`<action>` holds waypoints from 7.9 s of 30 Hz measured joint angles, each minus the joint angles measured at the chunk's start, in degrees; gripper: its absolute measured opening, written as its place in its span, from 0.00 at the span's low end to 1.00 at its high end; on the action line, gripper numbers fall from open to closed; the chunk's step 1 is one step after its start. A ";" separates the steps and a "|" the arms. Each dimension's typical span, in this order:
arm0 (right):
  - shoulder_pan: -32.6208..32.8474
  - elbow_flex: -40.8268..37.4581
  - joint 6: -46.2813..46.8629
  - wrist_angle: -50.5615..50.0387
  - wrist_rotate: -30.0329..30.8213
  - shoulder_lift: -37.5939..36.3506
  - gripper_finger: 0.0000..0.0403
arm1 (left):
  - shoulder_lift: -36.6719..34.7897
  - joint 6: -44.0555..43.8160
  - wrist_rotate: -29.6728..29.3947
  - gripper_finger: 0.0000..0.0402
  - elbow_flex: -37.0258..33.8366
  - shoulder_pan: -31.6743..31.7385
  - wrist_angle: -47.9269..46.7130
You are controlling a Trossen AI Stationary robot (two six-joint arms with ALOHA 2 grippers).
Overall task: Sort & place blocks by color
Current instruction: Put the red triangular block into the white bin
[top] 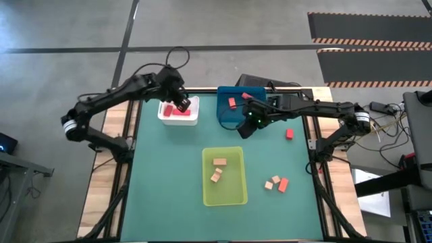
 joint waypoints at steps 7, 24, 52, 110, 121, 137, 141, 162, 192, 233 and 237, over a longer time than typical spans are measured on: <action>-3.26 -7.04 5.87 -2.69 -0.01 -0.04 0.27 | -5.68 -0.02 0.09 0.28 -0.05 -4.69 9.53; -10.10 -21.08 13.51 -5.29 -4.10 -4.94 0.55 | -8.76 -0.07 -0.03 0.28 -0.60 -8.02 15.20; -18.80 -48.15 23.62 7.45 2.00 -12.81 0.59 | -7.43 0.02 -0.07 0.28 -0.95 -8.05 15.21; -10.85 -35.29 11.03 88.23 -44.81 -15.24 0.30 | -7.00 -3.14 21.47 0.28 -0.64 -12.79 35.55; -7.22 -30.62 19.66 112.98 -47.69 -4.86 0.30 | -6.79 -0.87 28.74 0.28 -0.86 -16.54 40.65; -6.13 -13.80 19.76 113.07 -58.21 7.14 0.30 | -4.92 -1.03 35.32 0.28 -0.88 -19.83 47.74; -6.15 -12.67 20.49 113.03 -58.52 8.47 0.30 | -4.86 -0.46 35.42 0.28 -0.88 -20.12 47.70; -6.13 -13.20 22.02 112.34 -57.91 8.70 0.47 | -4.74 2.68 34.19 0.06 -0.94 -20.48 47.53; -11.90 -13.22 23.35 85.42 -59.71 7.99 0.58 | -8.11 1.55 32.51 0.06 -0.56 -14.03 12.54; -9.59 6.06 -8.49 15.94 -29.52 7.03 0.58 | 20.94 -1.27 6.84 0.08 -2.03 6.60 13.05; -9.60 6.06 -8.50 15.94 -29.48 7.04 0.58 | 20.94 -1.38 6.80 0.08 -3.84 6.77 15.44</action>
